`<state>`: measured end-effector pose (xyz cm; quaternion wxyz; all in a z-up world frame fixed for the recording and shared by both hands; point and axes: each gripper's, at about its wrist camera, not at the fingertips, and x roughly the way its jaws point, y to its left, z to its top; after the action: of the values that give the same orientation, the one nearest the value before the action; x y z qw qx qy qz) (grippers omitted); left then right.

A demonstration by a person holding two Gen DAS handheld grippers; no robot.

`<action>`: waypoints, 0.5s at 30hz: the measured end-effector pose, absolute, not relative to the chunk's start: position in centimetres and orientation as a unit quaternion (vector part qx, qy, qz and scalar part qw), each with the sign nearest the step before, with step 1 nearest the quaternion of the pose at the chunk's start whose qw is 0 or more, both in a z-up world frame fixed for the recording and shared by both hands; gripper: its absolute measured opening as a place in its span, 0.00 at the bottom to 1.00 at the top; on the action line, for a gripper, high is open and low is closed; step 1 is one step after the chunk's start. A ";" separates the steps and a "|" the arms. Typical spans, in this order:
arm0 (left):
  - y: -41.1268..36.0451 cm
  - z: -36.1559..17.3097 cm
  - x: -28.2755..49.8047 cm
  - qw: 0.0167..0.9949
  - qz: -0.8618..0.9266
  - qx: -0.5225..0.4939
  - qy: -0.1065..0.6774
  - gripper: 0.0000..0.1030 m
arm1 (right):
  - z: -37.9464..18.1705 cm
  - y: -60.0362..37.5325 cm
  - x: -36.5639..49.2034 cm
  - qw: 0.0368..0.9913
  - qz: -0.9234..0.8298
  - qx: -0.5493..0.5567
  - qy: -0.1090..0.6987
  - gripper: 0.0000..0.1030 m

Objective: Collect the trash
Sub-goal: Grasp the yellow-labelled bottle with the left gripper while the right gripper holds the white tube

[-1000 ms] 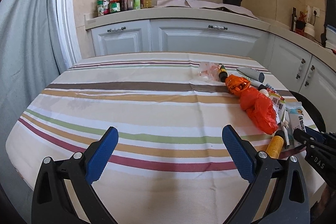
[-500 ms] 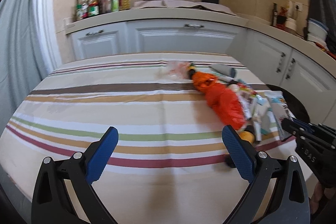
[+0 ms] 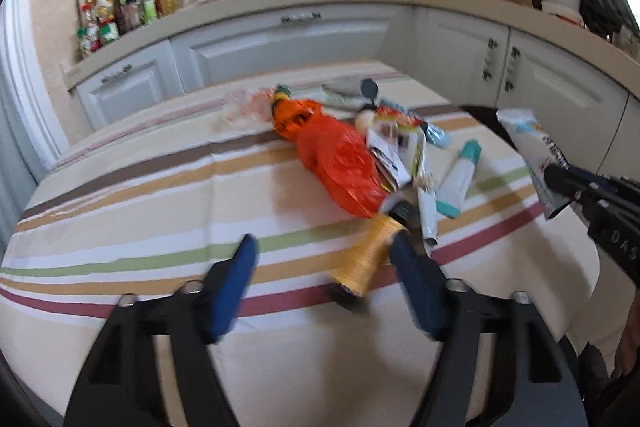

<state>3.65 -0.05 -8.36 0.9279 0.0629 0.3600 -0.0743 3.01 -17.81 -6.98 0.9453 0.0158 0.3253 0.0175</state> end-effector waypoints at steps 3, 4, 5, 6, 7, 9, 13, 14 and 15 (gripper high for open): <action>-0.2 -8.7 3.8 0.924 -0.083 0.061 0.368 0.59 | -7.1 -18.2 2.9 0.945 0.017 0.020 0.325 0.11; -0.3 -8.8 3.8 0.924 -0.085 0.064 0.368 0.59 | -7.1 -18.5 3.0 0.945 0.017 0.022 0.326 0.11; -0.5 -8.8 3.7 0.923 -0.088 0.065 0.368 0.59 | -7.2 -18.6 3.0 0.945 0.017 0.024 0.326 0.11; -0.6 -8.8 3.6 0.923 -0.095 0.069 0.367 0.59 | -7.3 -18.8 3.0 0.945 0.016 0.026 0.327 0.11; -0.8 -8.8 3.6 0.923 -0.096 0.071 0.366 0.59 | -7.3 -18.9 2.9 0.945 0.016 0.027 0.327 0.11; -1.0 -8.7 3.5 0.923 -0.103 0.076 0.362 0.59 | -7.4 -19.2 3.0 0.944 0.016 0.030 0.328 0.11; -1.1 -8.5 4.0 0.923 -0.112 0.078 0.360 0.59 | -7.5 -19.3 3.0 0.944 0.015 0.034 0.329 0.11; -1.1 -8.5 4.2 0.921 -0.117 0.078 0.363 0.59 | -7.6 -19.4 3.0 0.943 0.015 0.035 0.330 0.11; -1.1 -8.7 4.4 0.919 -0.120 0.079 0.368 0.59 | -7.6 -19.5 3.0 0.943 0.015 0.036 0.330 0.11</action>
<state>4.37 -1.15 -8.66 0.9188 0.0789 0.3676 -0.1205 3.01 -19.46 -7.64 0.9430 0.0363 0.3304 0.0149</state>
